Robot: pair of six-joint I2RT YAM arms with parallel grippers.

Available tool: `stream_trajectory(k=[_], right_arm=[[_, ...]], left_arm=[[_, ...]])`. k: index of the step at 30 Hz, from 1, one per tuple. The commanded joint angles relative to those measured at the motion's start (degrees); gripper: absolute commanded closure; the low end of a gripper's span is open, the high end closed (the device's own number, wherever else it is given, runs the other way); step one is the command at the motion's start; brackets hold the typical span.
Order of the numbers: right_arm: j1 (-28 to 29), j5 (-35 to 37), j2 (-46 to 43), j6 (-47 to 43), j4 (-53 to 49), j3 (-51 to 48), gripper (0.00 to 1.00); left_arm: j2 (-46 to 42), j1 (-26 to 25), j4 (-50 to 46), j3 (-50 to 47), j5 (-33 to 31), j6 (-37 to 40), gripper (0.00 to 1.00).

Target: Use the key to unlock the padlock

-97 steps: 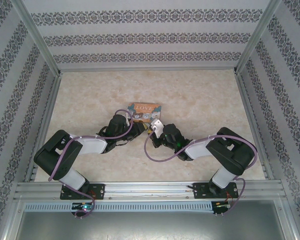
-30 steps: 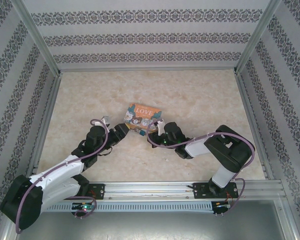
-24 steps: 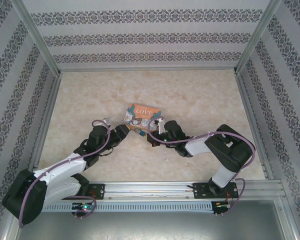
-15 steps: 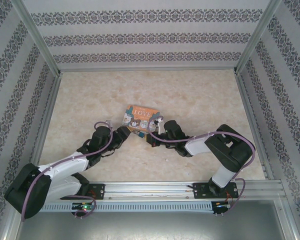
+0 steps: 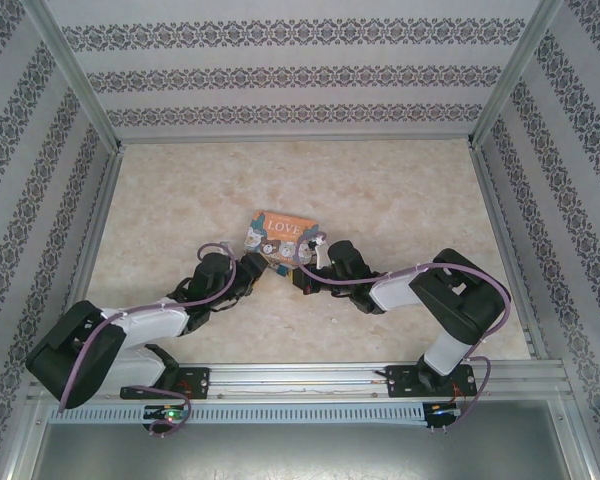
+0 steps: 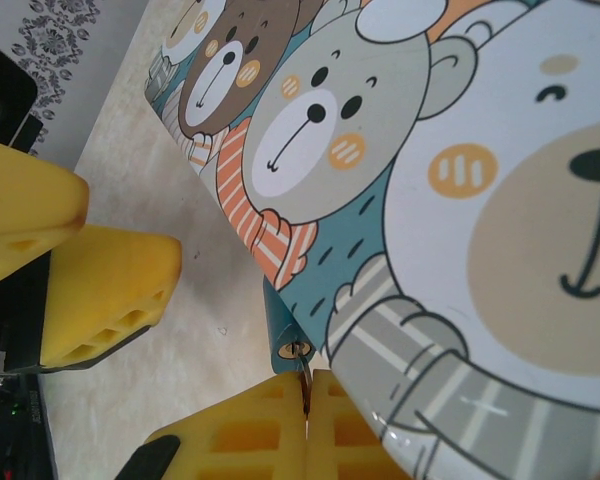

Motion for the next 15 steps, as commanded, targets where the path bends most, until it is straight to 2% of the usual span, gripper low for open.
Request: stream_trajectory(k=[1,15], right_arm=[[-0.67,-1.84,-1.68,0.5,2.47,1.12,1.0],[-1.19,-2.55,-1.85,0.86,2.08,1.75,1.0]], left_arm=[[1.15,-1.08,4.27,0.82,-0.21,-1.61,0.5],[9.68,-2.71,12.8,1.18,-0.13,-4.68,0.5]])
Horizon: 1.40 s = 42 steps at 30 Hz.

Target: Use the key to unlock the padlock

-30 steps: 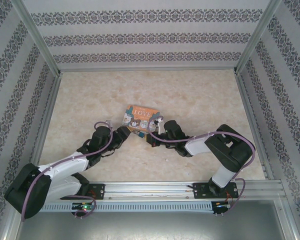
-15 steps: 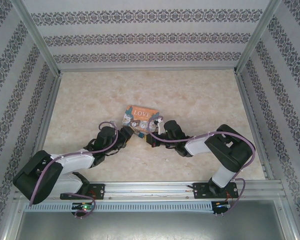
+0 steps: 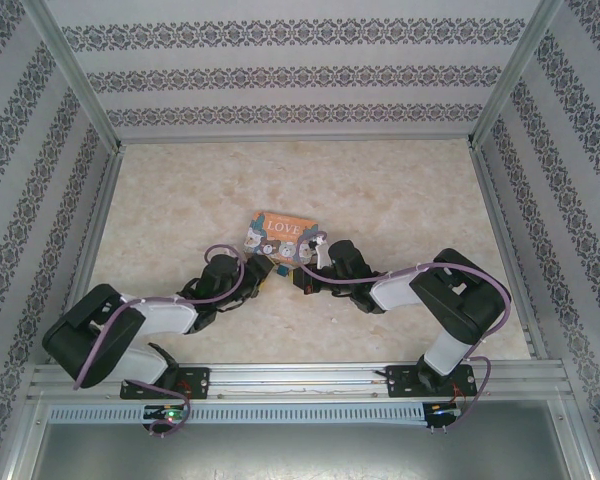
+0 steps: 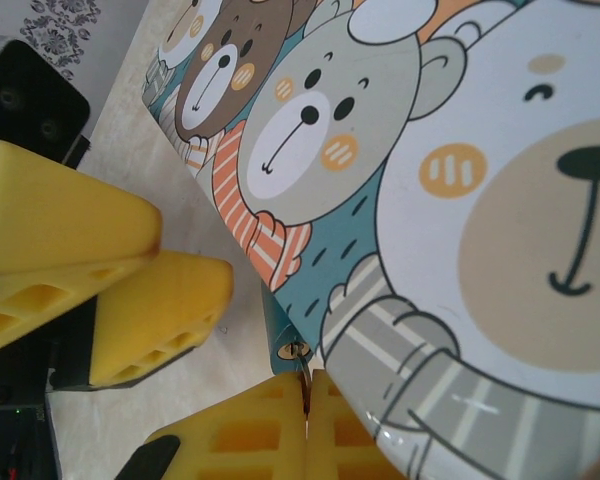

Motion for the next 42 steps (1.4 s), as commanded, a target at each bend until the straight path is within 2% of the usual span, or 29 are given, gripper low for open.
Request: stream_trajectory(k=[1,8,14,21,28,35,39,42], right_arm=[[-0.73,-1.96,-1.85,0.66,2.3,1.61,1.0],[-1.07,-2.37,-1.85,0.83,2.27,1.73,1.0],[-1.04,-3.06,-1.93,1.31,2.63,1.85,1.0],[-1.07,-4.38,-2.51,2.85,2.67,2.18,1.0],[-1.72,-4.25,-3.41,3.8,2.58,1.74,1.0],[-2.49,-2.11,-6.55,3.16,1.58,-0.43,0.82],[-3.16,0.23,-9.59,0.87,-1.73,-1.67,0.74],[-3.37,2.96,-13.43,-4.14,-7.5,-1.87,0.69]], left_arm=[[2.92,-1.08,7.19,0.87,0.07,-1.98,0.5],[9.89,-1.89,14.82,2.08,0.89,-3.56,0.52],[15.43,-2.52,21.21,2.8,0.69,-5.52,0.58],[20.27,-2.85,27.35,3.09,0.38,-7.25,0.71],[19.93,-2.85,26.4,2.98,-0.59,-6.72,0.83],[15.16,-2.85,19.84,3.47,-1.73,-5.01,0.96],[12.76,-2.85,17.59,3.51,-2.38,-4.83,0.97],[11.25,-2.85,15.75,3.59,-2.57,-4.74,0.97]])
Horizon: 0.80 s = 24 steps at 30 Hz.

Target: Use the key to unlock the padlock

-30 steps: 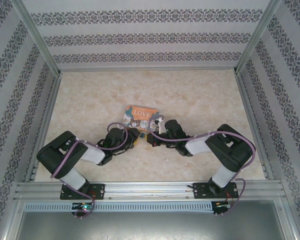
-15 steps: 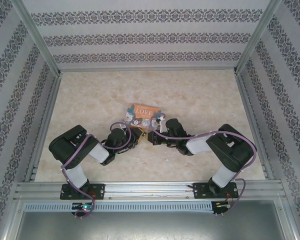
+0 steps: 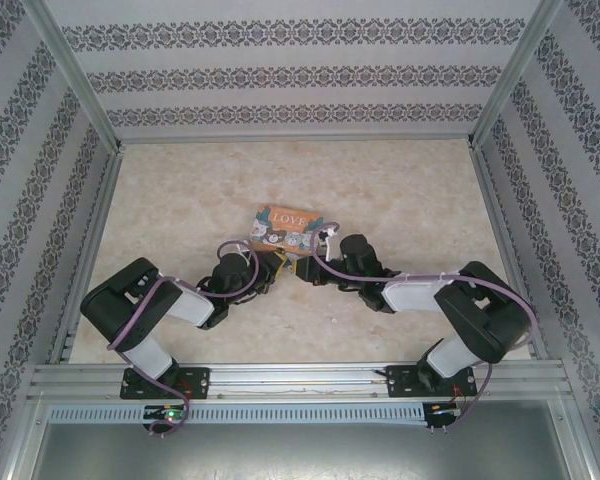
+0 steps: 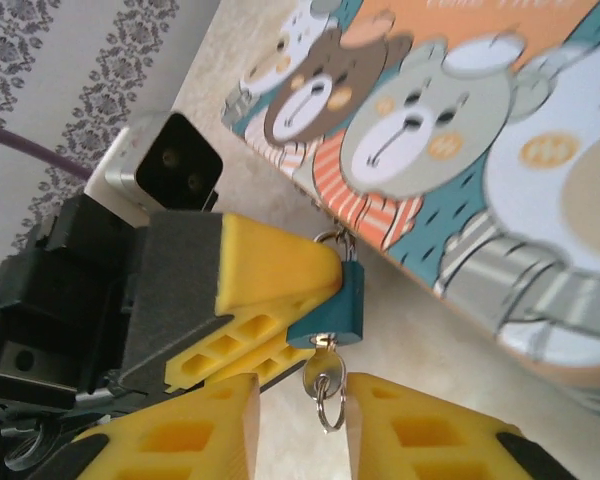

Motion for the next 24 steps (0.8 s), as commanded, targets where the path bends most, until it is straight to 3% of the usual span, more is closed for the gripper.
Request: stream_trajectory(k=[1,12,24], right_arm=[[-0.43,4.02,-5.08,-7.35,-5.91,-0.59,0.68],[1.78,19.58,-24.49,-31.58,-13.43,-4.42,0.57],[7.0,22.01,-28.87,-70.35,-13.06,-6.3,0.49]], left_arm=[[-2.58,-0.97,-3.04,0.97,-1.21,1.39,0.97],[-8.58,-0.96,-14.73,4.95,-0.7,0.39,1.0],[-16.3,-0.8,-29.1,7.51,-2.68,2.01,1.0]])
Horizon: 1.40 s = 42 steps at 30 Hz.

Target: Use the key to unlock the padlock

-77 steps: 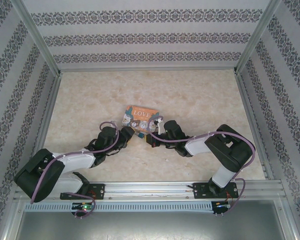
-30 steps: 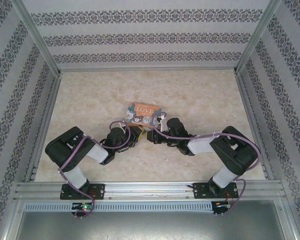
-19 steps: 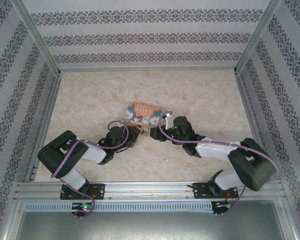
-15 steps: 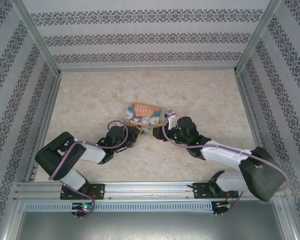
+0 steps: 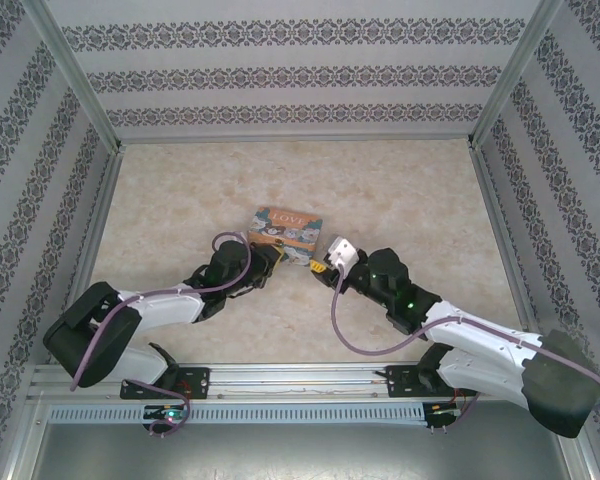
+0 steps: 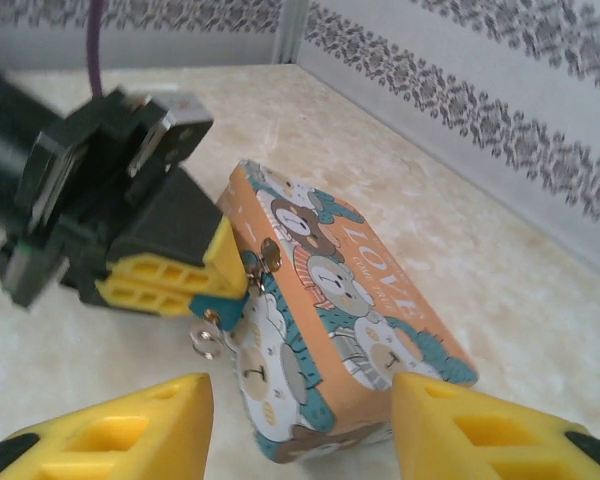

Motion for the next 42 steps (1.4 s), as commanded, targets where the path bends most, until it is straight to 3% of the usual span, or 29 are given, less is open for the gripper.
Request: stream_trajectory(k=[1,11,25,42], right_arm=[[0.73,2.0,-0.12,-15.01,-0.3,-0.78,0.48],[3.02,1.51,3.5,-21.12,-1.13,0.15,0.47],[6.49,2.75,16.94,-22.14,6.55,3.16,0.6],[6.79,3.21,23.27,-24.44,8.65,6.82,0.73]], left_arm=[[-2.05,-0.8,-4.34,1.68,-1.33,1.48,1.0],[-2.07,-0.45,-7.15,3.74,0.88,1.38,1.0],[-1.37,-0.02,-7.62,4.65,3.88,-0.26,1.0],[0.71,-0.01,-5.57,4.82,4.65,-1.07,1.0]])
